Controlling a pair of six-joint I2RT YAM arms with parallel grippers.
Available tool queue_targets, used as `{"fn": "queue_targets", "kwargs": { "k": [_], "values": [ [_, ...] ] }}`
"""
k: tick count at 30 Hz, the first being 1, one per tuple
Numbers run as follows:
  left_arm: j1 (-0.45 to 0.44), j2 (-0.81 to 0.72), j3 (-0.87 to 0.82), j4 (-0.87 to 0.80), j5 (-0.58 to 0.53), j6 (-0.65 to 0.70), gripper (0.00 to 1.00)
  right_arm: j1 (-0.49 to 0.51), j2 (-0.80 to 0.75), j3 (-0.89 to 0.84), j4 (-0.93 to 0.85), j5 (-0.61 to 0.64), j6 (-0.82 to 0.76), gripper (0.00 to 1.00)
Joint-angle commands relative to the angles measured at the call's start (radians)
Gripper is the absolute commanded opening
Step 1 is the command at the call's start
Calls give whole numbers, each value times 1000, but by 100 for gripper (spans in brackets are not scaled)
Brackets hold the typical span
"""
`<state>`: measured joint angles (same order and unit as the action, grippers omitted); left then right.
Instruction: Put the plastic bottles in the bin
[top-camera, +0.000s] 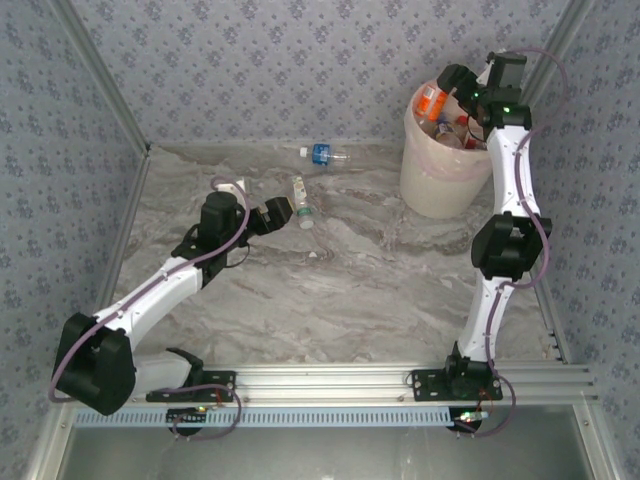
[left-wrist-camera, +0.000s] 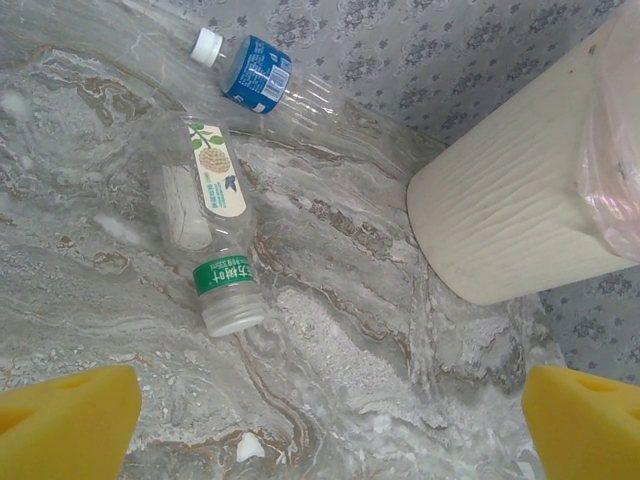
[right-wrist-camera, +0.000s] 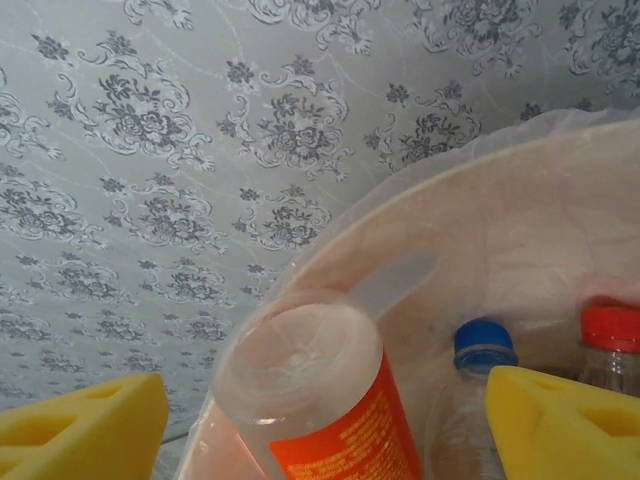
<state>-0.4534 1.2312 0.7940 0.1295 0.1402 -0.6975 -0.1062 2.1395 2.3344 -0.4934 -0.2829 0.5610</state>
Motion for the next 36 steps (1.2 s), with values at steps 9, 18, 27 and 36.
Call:
{"fn": "queue_targets", "kwargs": {
  "k": [9, 18, 27, 36],
  "values": [
    [9, 36, 40, -19, -23, -3, 98, 5, -155, -123, 54, 6, -70, 92],
    [16, 56, 46, -49, -35, -25, 98, 30, 27, 83, -61, 132, -131, 78],
    [16, 98, 76, -94, -49, -28, 98, 39, 116, 100, -159, 163, -143, 67],
    [-4, 207, 178, -206, -56, -33, 98, 43, -46, 2, -67, 157, -154, 72]
  ]
}}
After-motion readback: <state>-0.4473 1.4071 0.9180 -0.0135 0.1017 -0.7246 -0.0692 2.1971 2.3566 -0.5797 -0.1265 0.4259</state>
